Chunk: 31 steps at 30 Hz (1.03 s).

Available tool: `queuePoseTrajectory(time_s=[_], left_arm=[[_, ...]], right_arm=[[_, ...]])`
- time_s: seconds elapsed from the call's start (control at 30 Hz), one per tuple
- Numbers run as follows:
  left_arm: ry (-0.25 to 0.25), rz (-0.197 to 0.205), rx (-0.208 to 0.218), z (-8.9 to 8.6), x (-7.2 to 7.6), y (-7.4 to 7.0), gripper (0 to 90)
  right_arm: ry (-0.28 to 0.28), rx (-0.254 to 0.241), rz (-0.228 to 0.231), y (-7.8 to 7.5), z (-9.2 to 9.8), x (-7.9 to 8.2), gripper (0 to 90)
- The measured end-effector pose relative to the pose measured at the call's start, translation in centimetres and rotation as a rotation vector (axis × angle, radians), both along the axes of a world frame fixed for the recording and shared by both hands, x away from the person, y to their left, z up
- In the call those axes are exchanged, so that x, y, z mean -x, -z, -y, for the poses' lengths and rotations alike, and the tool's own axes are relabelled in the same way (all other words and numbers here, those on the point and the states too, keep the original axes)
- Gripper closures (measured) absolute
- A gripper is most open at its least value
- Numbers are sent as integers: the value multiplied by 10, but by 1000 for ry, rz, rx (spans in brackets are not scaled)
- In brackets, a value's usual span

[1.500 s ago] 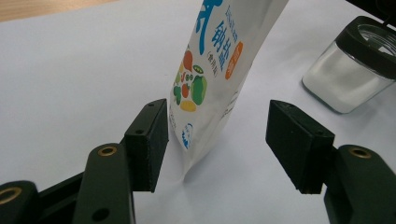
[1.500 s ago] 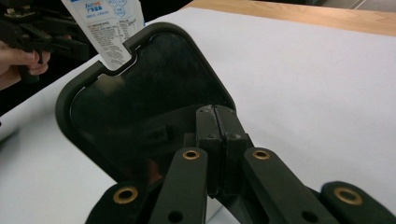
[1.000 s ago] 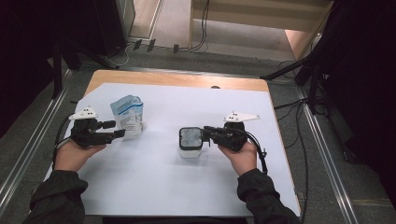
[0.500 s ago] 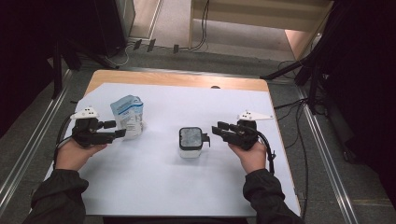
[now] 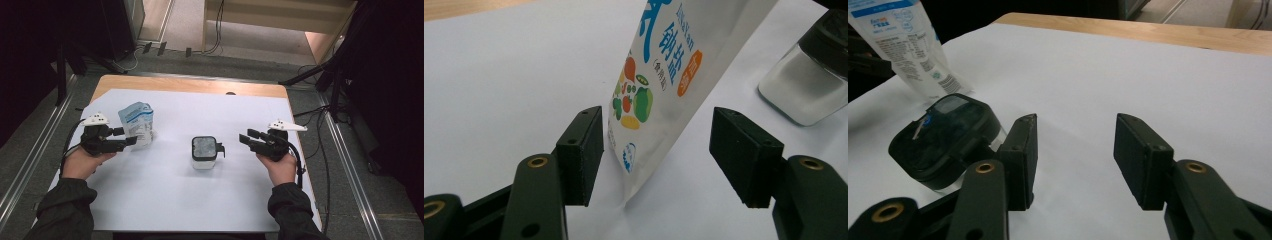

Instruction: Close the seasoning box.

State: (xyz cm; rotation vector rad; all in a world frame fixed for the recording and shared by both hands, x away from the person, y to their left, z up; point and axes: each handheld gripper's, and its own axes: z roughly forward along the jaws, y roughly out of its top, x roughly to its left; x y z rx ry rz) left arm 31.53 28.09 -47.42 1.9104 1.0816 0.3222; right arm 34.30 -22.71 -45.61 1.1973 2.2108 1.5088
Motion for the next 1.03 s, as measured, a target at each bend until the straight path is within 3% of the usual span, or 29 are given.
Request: queuePoseTrajectory(time_s=[0.27,0.4,0.63,1.03], left_arm=[[16,0,-1,4,-5,0,395],[17,0,-1,6,-7,1,395],[23,-1,-6,8,-9,1,395],[22,2,-4,7,-10,1,394]], right_arm=[[65,6,9,2,17,1,434],[83,33,11,4,22,1,407],[111,32,-4,6,32,0,409],[104,48,-8,8,31,-1,408]])
